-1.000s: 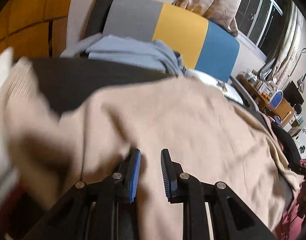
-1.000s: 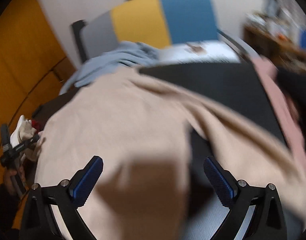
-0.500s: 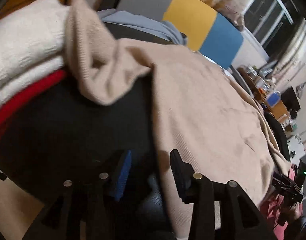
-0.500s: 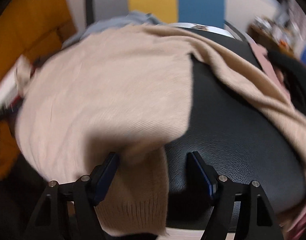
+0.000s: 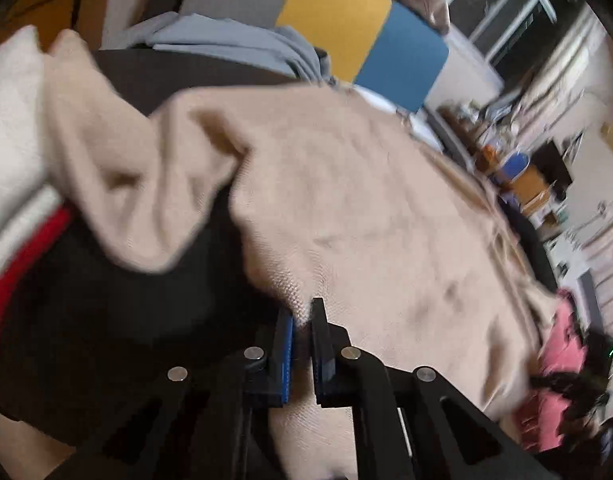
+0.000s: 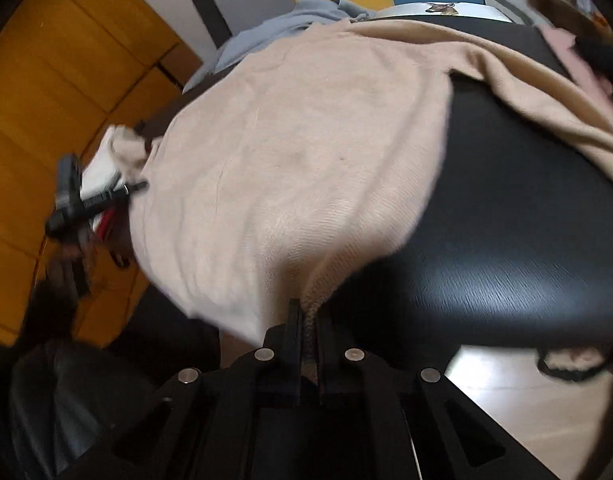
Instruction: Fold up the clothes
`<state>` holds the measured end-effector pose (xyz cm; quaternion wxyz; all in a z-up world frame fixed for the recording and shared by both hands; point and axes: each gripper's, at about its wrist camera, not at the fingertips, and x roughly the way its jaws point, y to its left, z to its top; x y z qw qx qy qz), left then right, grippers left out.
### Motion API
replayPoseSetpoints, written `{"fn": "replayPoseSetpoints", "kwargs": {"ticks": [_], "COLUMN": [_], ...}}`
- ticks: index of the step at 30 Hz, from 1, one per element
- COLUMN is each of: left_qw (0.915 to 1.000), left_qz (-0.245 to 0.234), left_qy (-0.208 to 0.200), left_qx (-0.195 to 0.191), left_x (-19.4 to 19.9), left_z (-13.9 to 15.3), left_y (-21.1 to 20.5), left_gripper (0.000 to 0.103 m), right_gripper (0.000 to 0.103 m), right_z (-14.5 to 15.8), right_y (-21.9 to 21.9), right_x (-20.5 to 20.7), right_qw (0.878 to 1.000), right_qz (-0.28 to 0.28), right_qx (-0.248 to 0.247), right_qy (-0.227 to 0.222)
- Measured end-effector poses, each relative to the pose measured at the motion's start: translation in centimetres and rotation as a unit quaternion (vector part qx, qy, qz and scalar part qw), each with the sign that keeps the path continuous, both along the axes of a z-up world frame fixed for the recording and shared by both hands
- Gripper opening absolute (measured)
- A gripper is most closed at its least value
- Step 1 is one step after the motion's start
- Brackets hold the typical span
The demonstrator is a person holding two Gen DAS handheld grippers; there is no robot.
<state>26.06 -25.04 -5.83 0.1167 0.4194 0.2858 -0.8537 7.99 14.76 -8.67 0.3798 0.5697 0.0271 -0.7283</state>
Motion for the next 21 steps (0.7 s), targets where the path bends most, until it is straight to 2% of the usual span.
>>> {"fn": "replayPoseSetpoints", "kwargs": {"ticks": [2, 3, 4, 6, 8, 9, 10, 11, 12, 13, 16, 18, 21], "left_qw": [0.9993, 0.9986, 0.9978, 0.9983, 0.9989, 0.9988, 0.9983, 0.9977, 0.9969, 0.996, 0.9936, 0.9931, 0.9943], "left_qz": [0.002, 0.008, 0.016, 0.019, 0.019, 0.012, 0.004, -0.008, -0.021, -0.03, -0.047, -0.042, -0.028], "left_qy": [-0.03, -0.041, -0.051, -0.044, -0.017, -0.004, 0.011, 0.018, 0.023, 0.019, -0.018, -0.051, -0.056], "left_qx": [-0.023, -0.032, -0.04, -0.033, -0.04, -0.048, -0.057, -0.065, -0.072, -0.082, -0.101, -0.097, -0.087], "left_x": [0.6, 0.8, 1.1, 1.1, 1.0, 0.6, 0.1, -0.6, -1.4, -2.1, -4.1, -4.4, -4.0], "left_z": [-0.1, -0.3, -0.4, -0.1, 0.9, 1.5, 2.1, 2.4, 2.5, 2.3, 0.3, -1.9, -2.8], "left_y": [-0.6, -0.6, -0.5, -0.1, 0.8, 1.4, 2.0, 2.7, 3.4, 4.0, 5.4, 5.9, 6.2], "left_gripper": [0.009, 0.014, 0.016, 0.02, 0.021, 0.021, 0.021, 0.023, 0.024, 0.024, 0.024, 0.024, 0.024], "right_gripper": [0.007, 0.007, 0.007, 0.008, 0.013, 0.022, 0.036, 0.044, 0.058, 0.065, 0.065, 0.065, 0.065], "right_z": [-0.5, -0.9, -0.9, -0.2, 1.2, 2.0, 2.5, 2.6, 2.8, 2.5, 1.0, -0.1, -1.6], "right_y": [0.4, 0.6, 0.5, 0.2, -0.5, -1.4, -2.5, -3.6, -4.8, -5.6, -7.5, -8.8, -10.7], "right_x": [0.9, 1.3, 1.4, 0.9, -0.5, -1.4, -2.3, -3.2, -4.1, -4.5, -4.9, -5.3, -5.7], "right_qw": [0.999, 0.997, 0.997, 0.997, 0.999, 0.999, 0.998, 0.996, 0.994, 0.993, 0.989, 0.986, 0.98], "right_qz": [0.029, 0.046, 0.051, 0.042, 0.019, 0.004, -0.009, -0.019, -0.029, -0.033, -0.036, -0.037, -0.039], "right_qx": [0.019, 0.03, 0.041, 0.053, 0.041, 0.027, 0.014, 0.003, -0.007, -0.005, 0.021, 0.038, 0.064], "right_qy": [-0.032, -0.049, -0.051, -0.029, 0.011, 0.044, 0.068, 0.086, 0.104, 0.116, 0.142, 0.159, 0.184]}}
